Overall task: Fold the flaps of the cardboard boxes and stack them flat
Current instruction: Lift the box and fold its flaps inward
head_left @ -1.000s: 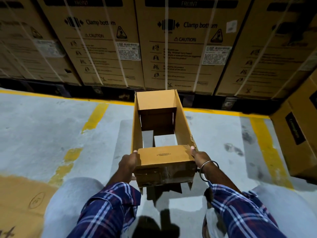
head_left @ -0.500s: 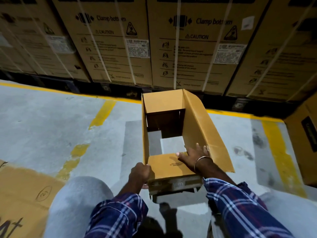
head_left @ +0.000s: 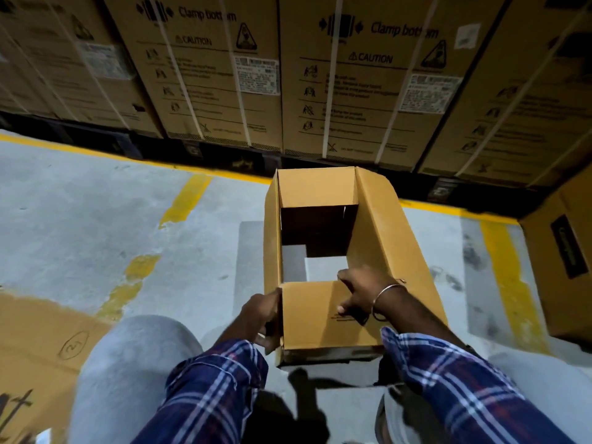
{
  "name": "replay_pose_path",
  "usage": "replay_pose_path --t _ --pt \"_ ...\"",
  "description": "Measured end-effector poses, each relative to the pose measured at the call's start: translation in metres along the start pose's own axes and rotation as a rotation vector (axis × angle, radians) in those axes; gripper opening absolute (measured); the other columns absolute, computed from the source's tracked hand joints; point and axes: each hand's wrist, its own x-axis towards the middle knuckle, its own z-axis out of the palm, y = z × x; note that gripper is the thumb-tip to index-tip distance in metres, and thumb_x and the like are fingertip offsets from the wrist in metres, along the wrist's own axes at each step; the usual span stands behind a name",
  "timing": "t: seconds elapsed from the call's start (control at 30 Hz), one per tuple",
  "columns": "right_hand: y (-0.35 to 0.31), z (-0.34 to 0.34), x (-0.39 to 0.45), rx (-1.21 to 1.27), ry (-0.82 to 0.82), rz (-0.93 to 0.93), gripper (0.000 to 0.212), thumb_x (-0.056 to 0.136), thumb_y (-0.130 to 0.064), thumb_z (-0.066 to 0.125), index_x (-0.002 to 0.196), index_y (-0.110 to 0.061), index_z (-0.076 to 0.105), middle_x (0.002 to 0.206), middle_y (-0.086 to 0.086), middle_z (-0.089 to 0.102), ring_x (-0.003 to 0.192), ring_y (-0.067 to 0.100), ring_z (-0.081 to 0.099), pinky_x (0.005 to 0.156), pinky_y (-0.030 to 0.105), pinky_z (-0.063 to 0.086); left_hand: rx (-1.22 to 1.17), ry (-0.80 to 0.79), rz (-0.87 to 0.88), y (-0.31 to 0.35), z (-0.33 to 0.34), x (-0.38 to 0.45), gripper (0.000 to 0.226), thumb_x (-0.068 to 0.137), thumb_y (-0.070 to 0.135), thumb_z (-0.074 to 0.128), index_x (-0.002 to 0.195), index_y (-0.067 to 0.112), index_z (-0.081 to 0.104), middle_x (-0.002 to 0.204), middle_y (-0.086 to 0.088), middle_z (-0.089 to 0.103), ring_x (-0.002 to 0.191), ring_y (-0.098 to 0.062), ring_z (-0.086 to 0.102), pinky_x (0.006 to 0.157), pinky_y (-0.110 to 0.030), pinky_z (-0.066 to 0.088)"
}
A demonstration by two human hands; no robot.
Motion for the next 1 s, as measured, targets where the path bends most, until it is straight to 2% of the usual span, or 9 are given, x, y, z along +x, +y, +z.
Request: replay_pose_path --t 0.1,0.2,0.27,0.37,0.53,0.67,0.83,0.93,1.0 --pt "-0.019 -0.017 -0.035 -0.151 0.092 -0.035 0.042 0.074 -0.047 0.082 0.076 -0.022 0.048 0.084 -0.002 0.056 0.083 0.027 0.057 0.063 0.032 0.035 0.116 0.044 0.062 0.000 0.000 0.010 0.052 0.088 0.053 0.064 0.103 0.004 0.072 0.096 -0.018 0.073 0.087 -0.036 0.073 0.081 -0.048 0.063" --pt "-0.033 -0.011 -0.070 -0.217 0.047 -0.093 0.030 0.082 -0.038 0.073 0.080 -0.024 0.047 0.100 0.000 0.061 0.098 0.028 0.061 0.066 0.033 0.036 0.232 0.066 0.097 0.003 0.001 0.005 0.045 0.095 0.050 0.067 0.102 0.006 0.067 0.090 -0.012 0.069 0.072 -0.024 0.067 0.055 -0.033 0.054" --pt "-0.040 0.002 -0.092 -0.243 -0.024 -0.161 0.021 0.084 -0.036 0.069 0.086 -0.026 0.051 0.109 0.002 0.061 0.105 0.028 0.060 0.068 0.033 0.035 0.288 0.051 0.103 0.003 0.005 0.006 0.041 0.097 0.045 0.065 0.110 0.006 0.062 0.100 -0.013 0.069 0.077 -0.025 0.068 0.052 -0.033 0.056" --pt "-0.043 0.025 -0.111 -0.190 -0.275 -0.163 0.052 0.077 -0.053 0.079 0.112 -0.023 0.056 0.125 0.005 0.052 0.117 0.027 0.053 0.075 0.032 0.033 0.367 0.098 0.199 0.005 0.014 0.006 0.041 0.098 0.036 0.060 0.121 0.001 0.060 0.117 -0.019 0.068 0.096 -0.032 0.068 0.077 -0.038 0.059" --pt "-0.032 0.059 -0.101 -0.211 -0.626 -0.103 0.077 0.084 -0.058 0.073 0.144 -0.019 0.046 0.145 0.015 0.038 0.132 0.036 0.042 0.099 0.045 0.043 0.432 0.147 0.309 0.019 0.022 0.003 0.029 0.100 0.025 0.056 0.115 0.001 0.061 0.113 -0.018 0.067 0.088 -0.029 0.064 0.068 -0.031 0.049" --pt "-0.030 0.064 -0.080 -0.120 -0.342 -0.014 0.061 0.085 -0.030 0.080 0.137 -0.013 0.053 0.141 0.013 0.054 0.129 0.033 0.052 0.100 0.037 0.046 0.400 0.168 0.322 0.026 0.020 0.000 0.018 0.098 0.019 0.056 0.097 0.001 0.062 0.096 -0.020 0.070 0.085 -0.036 0.072 0.060 -0.034 0.055" --pt "-0.027 0.060 -0.048 -0.257 0.179 0.052 0.073 0.080 -0.028 0.080 0.137 -0.019 0.036 0.135 0.010 0.047 0.123 0.032 0.044 0.096 0.044 0.046 0.290 0.192 0.318 0.021 0.020 0.002 0.017 0.098 0.017 0.058 0.087 0.005 0.055 0.092 -0.019 0.068 0.083 -0.038 0.072 0.073 -0.047 0.064" --pt "-0.018 0.054 -0.033 -0.311 0.144 0.018 0.105 0.069 -0.038 0.090 0.150 -0.035 0.023 0.151 0.010 0.029 0.140 0.037 0.027 0.112 0.054 0.030 0.106 0.191 0.251 0.011 0.029 -0.001 0.012 0.098 0.015 0.057 0.090 0.009 0.051 0.097 -0.019 0.065 0.077 -0.039 0.073 0.064 -0.053 0.064" --pt "-0.010 0.053 -0.028 -0.289 0.109 0.065 0.108 0.066 -0.042 0.091 0.152 -0.037 0.026 0.161 0.011 0.018 0.150 0.039 0.012 0.121 0.058 0.012 0.028 0.209 0.228 0.004 0.036 -0.002 0.012 0.098 0.015 0.058 0.091 0.008 0.051 0.098 -0.020 0.065 0.076 -0.039 0.073 0.063 -0.052 0.064"
